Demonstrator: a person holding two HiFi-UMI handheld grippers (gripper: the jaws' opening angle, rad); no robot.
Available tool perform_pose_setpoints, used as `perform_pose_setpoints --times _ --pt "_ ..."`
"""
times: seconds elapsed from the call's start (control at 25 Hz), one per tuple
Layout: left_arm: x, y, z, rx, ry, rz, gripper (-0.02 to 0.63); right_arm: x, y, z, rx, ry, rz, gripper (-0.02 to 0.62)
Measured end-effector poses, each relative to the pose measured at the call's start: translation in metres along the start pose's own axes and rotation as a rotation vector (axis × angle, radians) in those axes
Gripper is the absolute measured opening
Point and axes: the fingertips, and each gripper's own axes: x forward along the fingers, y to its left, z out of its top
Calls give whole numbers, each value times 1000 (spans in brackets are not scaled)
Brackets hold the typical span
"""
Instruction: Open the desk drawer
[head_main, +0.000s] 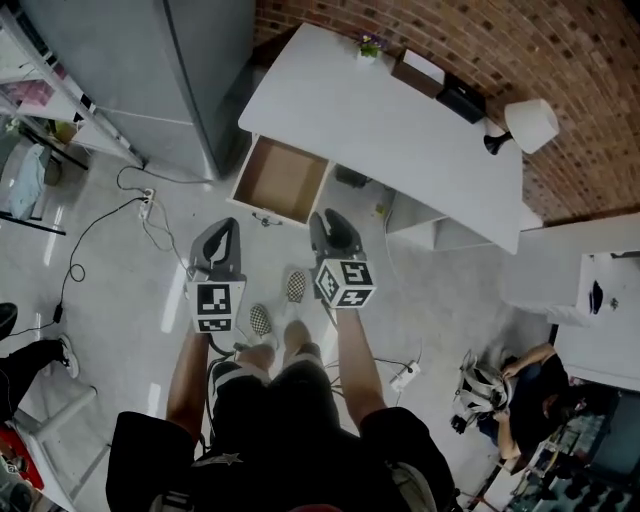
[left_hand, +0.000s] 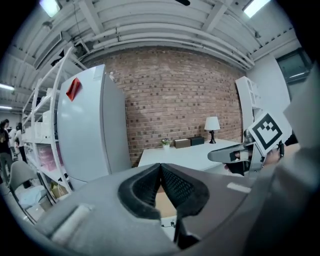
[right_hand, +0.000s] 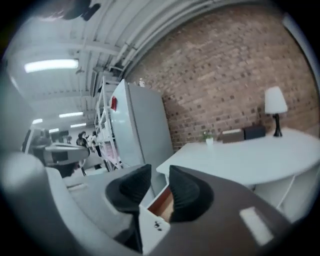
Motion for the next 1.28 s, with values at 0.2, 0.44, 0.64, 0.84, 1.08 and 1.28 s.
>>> perform_pose_setpoints --times 0.2,0.44,0.64,0.84,1.08,1.28 --pt "-20 -19 55 27 -71 -24 11 -54 4 57 -156 -68 -52 74" --pt "-46 -36 88 58 -119 -48 11 -117 8 95 -218 -157 -118 17" --pt "-61 -48 96 58 -134 -73 11 -158 12 103 -268 -183 -164 10" --pt "-78 -63 94 59 -133 -109 11 -187 16 95 -271 -182 -195 8" --pt "-93 -68 88 58 -120 -113 11 -202 19 91 -267 -185 -205 8" --pt "-97 -62 94 59 -136 -106 11 -200 25 98 -270 -198 -205 6"
